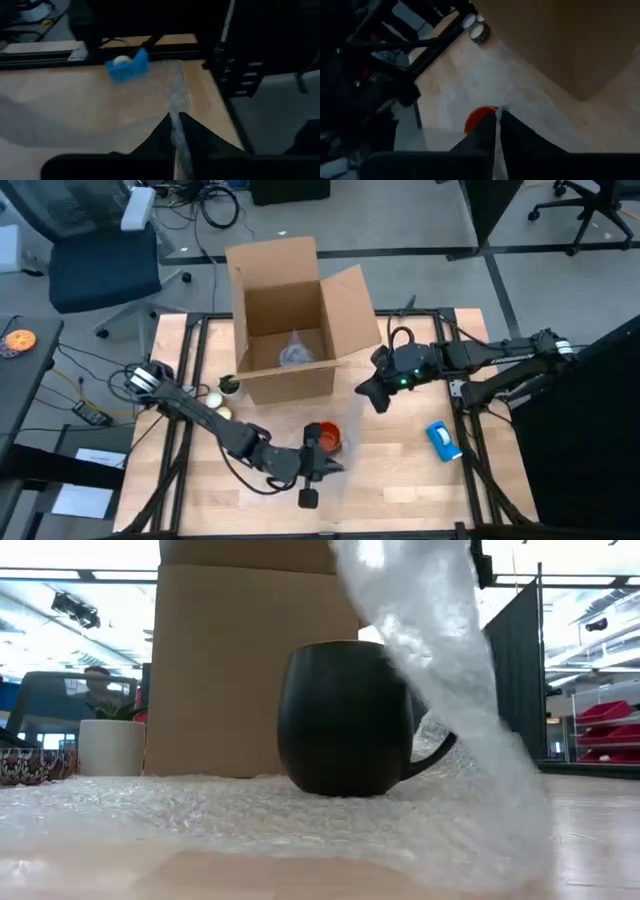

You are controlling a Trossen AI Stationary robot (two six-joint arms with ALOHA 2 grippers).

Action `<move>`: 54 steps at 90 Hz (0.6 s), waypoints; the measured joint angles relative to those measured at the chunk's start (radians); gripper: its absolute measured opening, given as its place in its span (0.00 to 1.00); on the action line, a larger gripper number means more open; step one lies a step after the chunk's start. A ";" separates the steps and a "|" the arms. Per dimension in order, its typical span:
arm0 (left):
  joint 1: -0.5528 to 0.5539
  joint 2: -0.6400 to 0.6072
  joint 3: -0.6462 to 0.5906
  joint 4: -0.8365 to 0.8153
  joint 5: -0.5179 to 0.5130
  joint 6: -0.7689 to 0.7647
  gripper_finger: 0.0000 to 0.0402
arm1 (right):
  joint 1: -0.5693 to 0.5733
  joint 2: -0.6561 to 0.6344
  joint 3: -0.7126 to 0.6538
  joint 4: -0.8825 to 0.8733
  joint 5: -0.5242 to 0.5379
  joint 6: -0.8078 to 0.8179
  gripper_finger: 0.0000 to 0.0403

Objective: Wrap mug
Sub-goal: Wrap the black mug with bubble wrap

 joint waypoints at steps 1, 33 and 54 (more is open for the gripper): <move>0.000 -0.003 0.000 -0.007 -0.005 0.001 0.00 | 0.002 0.000 0.000 0.000 0.000 -0.002 0.00; 0.011 -0.009 0.000 -0.139 -0.044 -0.027 0.00 | 0.013 0.008 0.000 0.016 0.052 -0.057 0.00; -0.007 -0.009 0.000 -0.120 0.040 -0.034 0.00 | -0.013 0.000 0.000 -0.005 0.075 -0.100 0.00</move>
